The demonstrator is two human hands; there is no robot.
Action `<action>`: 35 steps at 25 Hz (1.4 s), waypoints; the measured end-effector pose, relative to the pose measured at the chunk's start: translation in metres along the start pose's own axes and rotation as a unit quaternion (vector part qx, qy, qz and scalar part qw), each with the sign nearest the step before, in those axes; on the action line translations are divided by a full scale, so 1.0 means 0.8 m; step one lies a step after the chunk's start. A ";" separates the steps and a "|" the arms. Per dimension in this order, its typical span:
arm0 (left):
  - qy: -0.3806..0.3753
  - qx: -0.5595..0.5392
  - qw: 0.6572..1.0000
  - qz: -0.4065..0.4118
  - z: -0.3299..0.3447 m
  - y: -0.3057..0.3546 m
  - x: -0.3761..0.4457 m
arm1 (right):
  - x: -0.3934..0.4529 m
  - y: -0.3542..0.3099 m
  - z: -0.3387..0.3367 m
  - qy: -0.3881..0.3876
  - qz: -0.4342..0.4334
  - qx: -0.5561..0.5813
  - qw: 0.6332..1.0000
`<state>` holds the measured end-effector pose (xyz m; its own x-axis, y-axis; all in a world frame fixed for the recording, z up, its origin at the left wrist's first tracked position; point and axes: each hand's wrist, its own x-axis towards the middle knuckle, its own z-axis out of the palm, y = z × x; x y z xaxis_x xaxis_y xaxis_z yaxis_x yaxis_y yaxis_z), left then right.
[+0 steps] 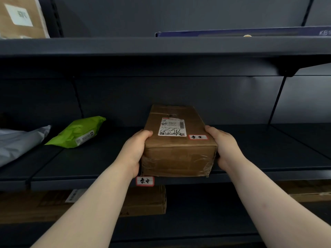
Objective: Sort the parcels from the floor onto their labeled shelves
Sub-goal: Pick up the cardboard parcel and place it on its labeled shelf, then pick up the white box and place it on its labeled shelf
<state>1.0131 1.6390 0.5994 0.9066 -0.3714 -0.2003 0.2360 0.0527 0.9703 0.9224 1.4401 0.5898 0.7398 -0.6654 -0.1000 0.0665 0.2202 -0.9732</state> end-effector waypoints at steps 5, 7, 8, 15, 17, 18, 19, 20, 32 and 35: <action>0.023 0.016 1.000 0.010 0.002 0.003 0.000 | -0.002 -0.002 -0.003 0.001 -0.002 -0.041 0.999; 0.037 0.034 0.998 0.043 0.002 0.004 0.000 | -0.003 -0.001 -0.006 0.011 -0.011 -0.049 0.999; 0.046 0.046 0.996 0.064 0.002 0.004 -0.001 | -0.004 0.000 -0.008 0.016 -0.018 -0.052 0.998; 0.028 0.190 0.947 0.259 0.010 0.016 -0.029 | -0.034 0.001 -0.032 0.072 -0.078 -0.088 0.990; 0.008 0.237 0.922 0.307 0.022 0.019 -0.041 | -0.056 -0.002 -0.044 0.084 -0.106 -0.092 0.987; -0.005 0.252 0.910 0.329 0.030 0.020 -0.047 | -0.067 -0.004 -0.051 0.090 -0.121 -0.093 0.984; -0.021 0.265 0.899 0.349 0.040 0.021 -0.053 | -0.078 -0.005 -0.059 0.096 -0.136 -0.096 0.981; -0.037 0.275 0.890 0.362 0.050 0.020 -0.061 | -0.089 -0.006 -0.067 0.103 -0.149 -0.104 0.978; -0.336 0.278 0.838 0.328 0.233 -0.086 -0.118 | -0.207 0.013 -0.243 0.298 -0.204 -0.251 0.898; -0.394 0.301 0.797 0.345 0.293 -0.124 -0.131 | -0.224 0.030 -0.306 0.340 -0.182 -0.303 0.872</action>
<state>0.8124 1.4558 0.5559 0.1913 -0.9256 0.3266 -0.6488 0.1304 0.7497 0.6277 1.3903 0.5334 0.1617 -0.9269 0.3386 -0.3038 -0.3732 -0.8766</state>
